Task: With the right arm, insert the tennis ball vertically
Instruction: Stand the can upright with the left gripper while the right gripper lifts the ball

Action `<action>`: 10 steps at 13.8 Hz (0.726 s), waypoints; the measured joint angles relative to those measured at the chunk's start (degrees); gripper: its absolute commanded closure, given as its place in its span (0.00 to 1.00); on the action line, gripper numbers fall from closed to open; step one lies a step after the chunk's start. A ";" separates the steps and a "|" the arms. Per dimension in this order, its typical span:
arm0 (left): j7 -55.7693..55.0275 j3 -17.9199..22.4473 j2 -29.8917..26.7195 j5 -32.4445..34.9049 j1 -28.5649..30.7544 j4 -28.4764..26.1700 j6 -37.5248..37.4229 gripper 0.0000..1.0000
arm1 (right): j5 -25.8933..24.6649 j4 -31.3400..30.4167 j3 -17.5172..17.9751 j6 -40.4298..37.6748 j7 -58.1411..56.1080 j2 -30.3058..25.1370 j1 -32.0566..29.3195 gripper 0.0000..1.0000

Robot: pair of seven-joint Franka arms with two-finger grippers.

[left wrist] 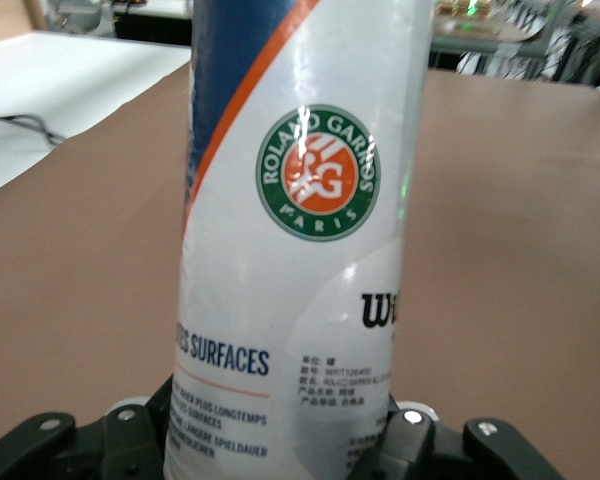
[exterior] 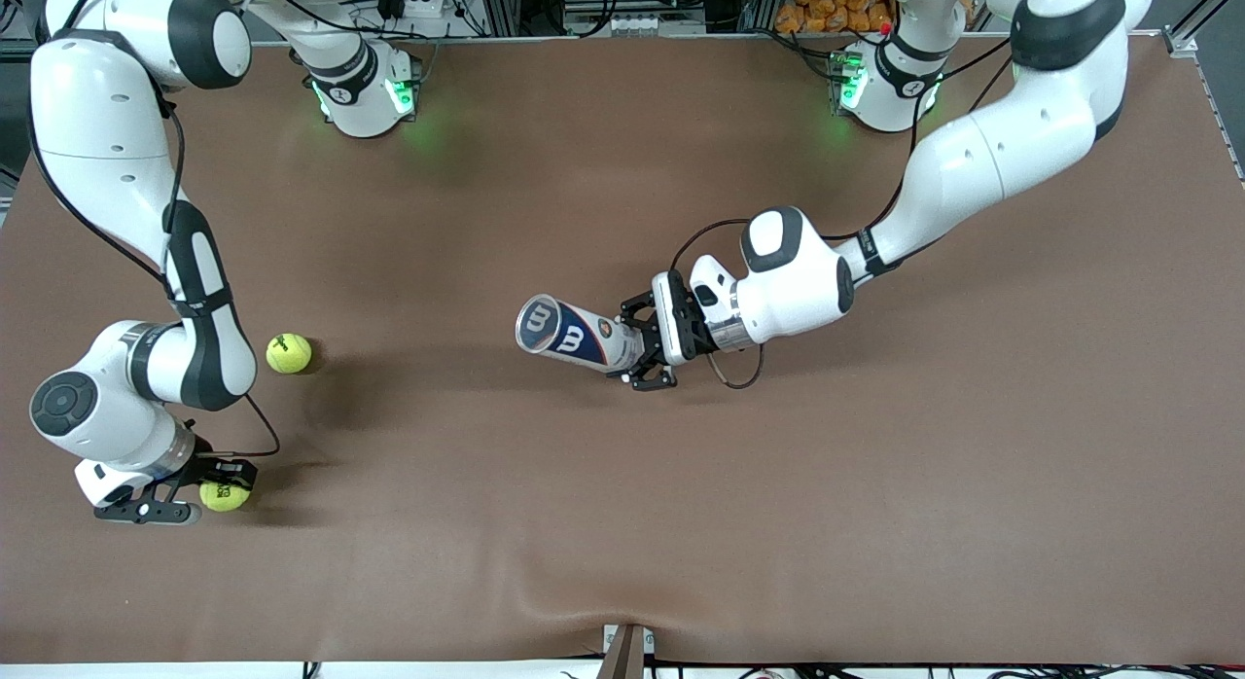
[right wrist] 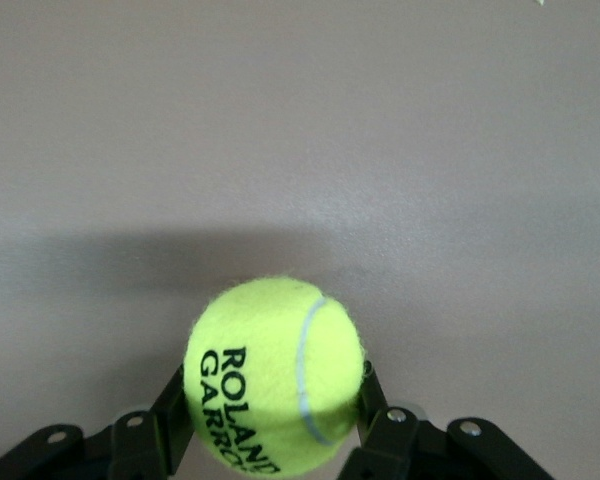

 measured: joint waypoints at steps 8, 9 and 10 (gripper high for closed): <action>14.84 -5.17 11.37 0.04 0.51 0.47 0.91 0.33 | 2.30 2.64 6.69 -31.65 6.56 -11.75 0.70 1.00; 16.28 -5.18 12.34 0.04 1.05 0.54 0.90 0.33 | 3.97 2.65 8.00 -35.97 9.28 -13.85 0.79 1.00; 17.33 -5.19 13.27 0.04 1.69 0.52 0.75 0.33 | 5.99 2.63 9.23 -40.26 11.78 -15.72 0.86 1.00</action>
